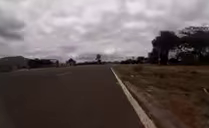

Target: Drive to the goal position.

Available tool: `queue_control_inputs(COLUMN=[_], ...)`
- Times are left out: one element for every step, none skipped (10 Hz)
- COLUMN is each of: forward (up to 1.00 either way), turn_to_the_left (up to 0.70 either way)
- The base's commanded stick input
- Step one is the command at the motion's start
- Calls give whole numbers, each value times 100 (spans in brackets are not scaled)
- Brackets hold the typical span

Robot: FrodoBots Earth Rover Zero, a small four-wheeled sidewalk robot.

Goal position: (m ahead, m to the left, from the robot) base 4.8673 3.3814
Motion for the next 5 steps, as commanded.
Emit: queue_control_inputs(forward=[50, 50, 50, 50, 50], turn_to_the_left=[0, 0, 0, 0, 0])
